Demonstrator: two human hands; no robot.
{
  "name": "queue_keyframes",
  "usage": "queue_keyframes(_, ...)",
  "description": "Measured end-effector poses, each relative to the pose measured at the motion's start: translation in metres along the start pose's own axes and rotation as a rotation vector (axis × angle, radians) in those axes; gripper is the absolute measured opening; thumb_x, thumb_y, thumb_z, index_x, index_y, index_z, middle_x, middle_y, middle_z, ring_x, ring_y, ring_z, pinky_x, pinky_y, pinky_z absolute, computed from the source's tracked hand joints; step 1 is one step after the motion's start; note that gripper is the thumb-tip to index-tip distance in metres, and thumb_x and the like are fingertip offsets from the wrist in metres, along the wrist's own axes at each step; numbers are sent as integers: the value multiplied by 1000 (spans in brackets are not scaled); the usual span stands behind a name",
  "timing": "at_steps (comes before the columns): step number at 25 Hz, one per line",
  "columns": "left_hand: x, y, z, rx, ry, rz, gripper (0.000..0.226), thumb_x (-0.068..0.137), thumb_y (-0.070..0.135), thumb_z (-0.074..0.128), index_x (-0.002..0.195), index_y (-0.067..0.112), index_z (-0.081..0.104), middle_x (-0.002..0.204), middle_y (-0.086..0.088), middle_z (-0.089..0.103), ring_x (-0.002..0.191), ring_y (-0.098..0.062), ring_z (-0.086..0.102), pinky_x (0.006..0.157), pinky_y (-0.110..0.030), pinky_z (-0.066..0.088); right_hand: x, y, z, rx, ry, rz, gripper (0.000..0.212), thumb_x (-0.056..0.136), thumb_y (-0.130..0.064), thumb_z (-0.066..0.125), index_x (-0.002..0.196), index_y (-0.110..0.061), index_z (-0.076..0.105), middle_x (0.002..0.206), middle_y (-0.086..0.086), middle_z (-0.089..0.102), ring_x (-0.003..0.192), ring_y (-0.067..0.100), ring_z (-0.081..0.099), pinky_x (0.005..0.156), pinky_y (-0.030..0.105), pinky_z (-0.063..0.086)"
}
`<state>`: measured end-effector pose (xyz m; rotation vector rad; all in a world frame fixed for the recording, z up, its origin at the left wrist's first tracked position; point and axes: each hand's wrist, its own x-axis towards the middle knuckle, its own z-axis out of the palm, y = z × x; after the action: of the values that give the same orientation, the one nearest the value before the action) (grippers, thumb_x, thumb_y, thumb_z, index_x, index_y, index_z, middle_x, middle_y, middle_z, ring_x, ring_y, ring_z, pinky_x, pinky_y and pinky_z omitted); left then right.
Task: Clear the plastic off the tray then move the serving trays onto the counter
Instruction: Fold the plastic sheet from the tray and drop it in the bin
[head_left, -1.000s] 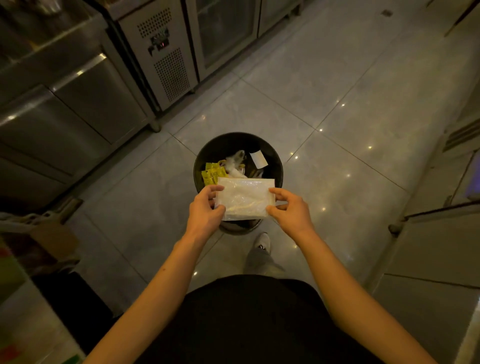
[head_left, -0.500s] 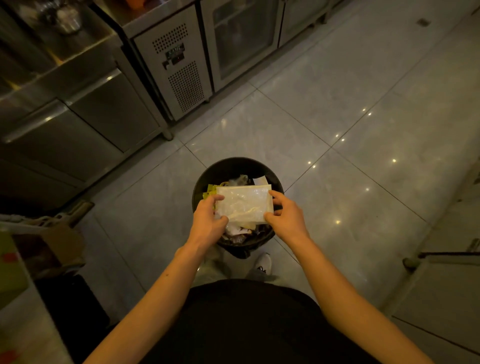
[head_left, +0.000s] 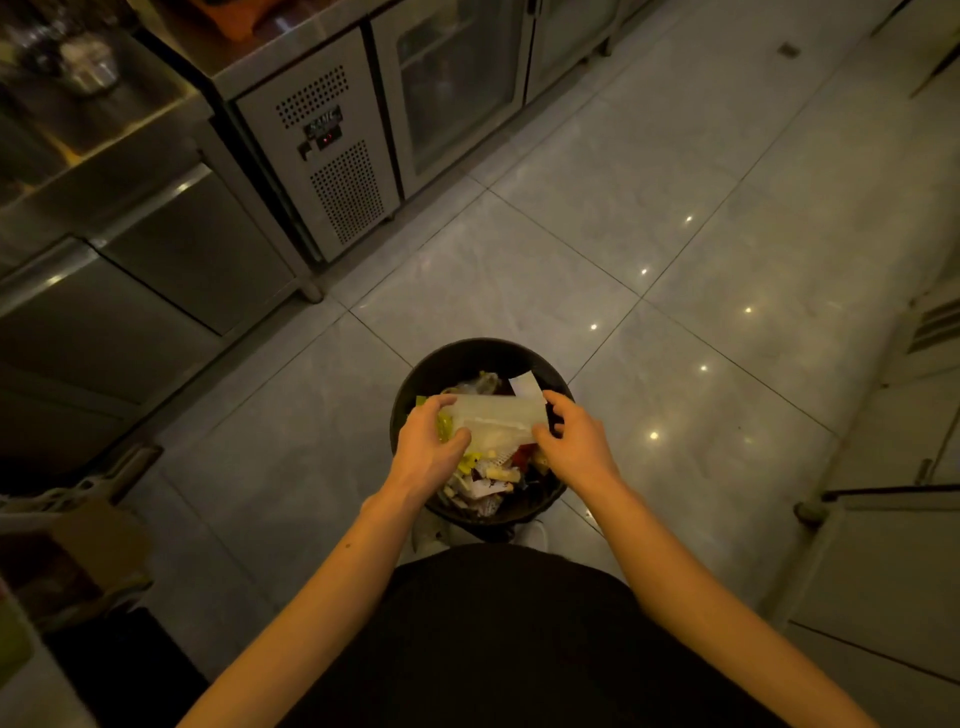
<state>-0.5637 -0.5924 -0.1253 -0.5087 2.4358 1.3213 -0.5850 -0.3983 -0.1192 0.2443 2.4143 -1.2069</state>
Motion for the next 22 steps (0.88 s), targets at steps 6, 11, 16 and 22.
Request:
queue_keyframes(6,7,-11,-13,-56,15,3,43,90,36,59,130,22,56,132,-3,54,122,-21,52,100,-45,47,-1,-11,6,2,55,30,54,95,-23,56,146,-16,39,126,20,58,115,30,57,96,40,49)
queue_keyframes(11,12,-5,-24,-33,16,93,40,95,35,56,132,19,55,134,-3,53,123,-17,50,103,-40,44,0,-30,13,17,111,3,51,96,-28,55,145,-17,42,139,12,53,121,23,56,102,38,47)
queue_keyframes(16,17,-2,-36,1,-19,227,38,96,33,52,131,18,56,130,-1,56,121,-14,51,102,-36,44,-8,-42,22,5,178,-31,48,97,-30,52,143,-21,44,140,6,53,126,20,51,104,39,45)
queue_keyframes(22,27,0,-39,130,-161,447,38,97,36,51,131,20,55,131,-1,54,121,-13,49,98,-24,40,-28,-40,23,-246,269,-58,45,98,-34,48,142,-22,45,139,1,51,123,18,50,98,33,45)
